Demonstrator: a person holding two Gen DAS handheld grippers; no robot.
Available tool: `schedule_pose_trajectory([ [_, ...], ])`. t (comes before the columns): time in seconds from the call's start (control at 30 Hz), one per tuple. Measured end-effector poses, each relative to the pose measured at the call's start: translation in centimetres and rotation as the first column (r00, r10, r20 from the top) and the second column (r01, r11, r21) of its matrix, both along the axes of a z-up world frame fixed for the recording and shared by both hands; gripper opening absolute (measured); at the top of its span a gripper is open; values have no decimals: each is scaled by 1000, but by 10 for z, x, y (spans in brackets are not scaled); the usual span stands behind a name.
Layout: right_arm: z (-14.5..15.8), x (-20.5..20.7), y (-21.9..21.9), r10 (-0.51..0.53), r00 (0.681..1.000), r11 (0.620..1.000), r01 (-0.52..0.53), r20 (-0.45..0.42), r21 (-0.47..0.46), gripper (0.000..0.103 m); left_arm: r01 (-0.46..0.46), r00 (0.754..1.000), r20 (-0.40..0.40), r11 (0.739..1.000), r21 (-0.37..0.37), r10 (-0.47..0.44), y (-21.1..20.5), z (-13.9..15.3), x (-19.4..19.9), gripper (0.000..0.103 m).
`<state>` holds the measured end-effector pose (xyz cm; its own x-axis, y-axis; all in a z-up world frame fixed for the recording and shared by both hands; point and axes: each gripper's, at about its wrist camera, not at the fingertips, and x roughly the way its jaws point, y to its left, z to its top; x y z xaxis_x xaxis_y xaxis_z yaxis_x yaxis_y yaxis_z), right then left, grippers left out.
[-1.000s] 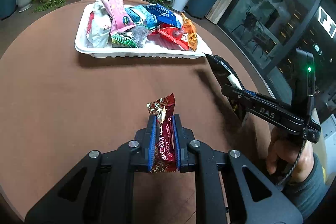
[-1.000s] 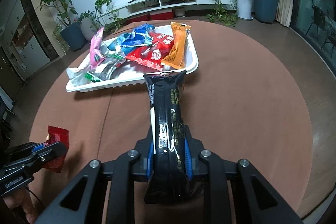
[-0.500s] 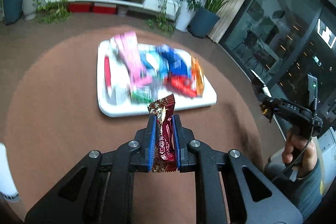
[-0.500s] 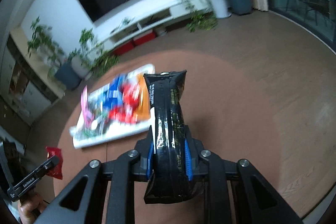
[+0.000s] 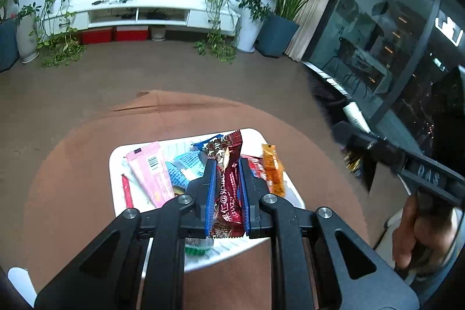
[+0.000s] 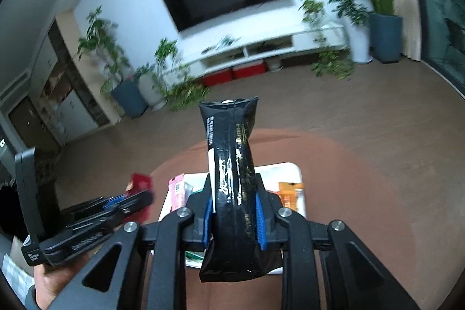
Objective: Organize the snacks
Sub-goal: 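Carry the red-white wrapper and black packet over the tray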
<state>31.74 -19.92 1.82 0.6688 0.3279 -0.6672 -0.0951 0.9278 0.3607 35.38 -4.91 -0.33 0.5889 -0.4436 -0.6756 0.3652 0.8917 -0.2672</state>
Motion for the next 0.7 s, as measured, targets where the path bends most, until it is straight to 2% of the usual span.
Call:
schedule_pose_trajectory([
  [0.3,-73,39,16,13,987,1000,-14,-162,-8,25,-18,997,-74,1000,0,18,-16,-60,43,13],
  [0.7,-101,53,19,-2,976,1000,1,-216,-5,26,-32,994,-101,999,19,33,-21,-103,67,14],
])
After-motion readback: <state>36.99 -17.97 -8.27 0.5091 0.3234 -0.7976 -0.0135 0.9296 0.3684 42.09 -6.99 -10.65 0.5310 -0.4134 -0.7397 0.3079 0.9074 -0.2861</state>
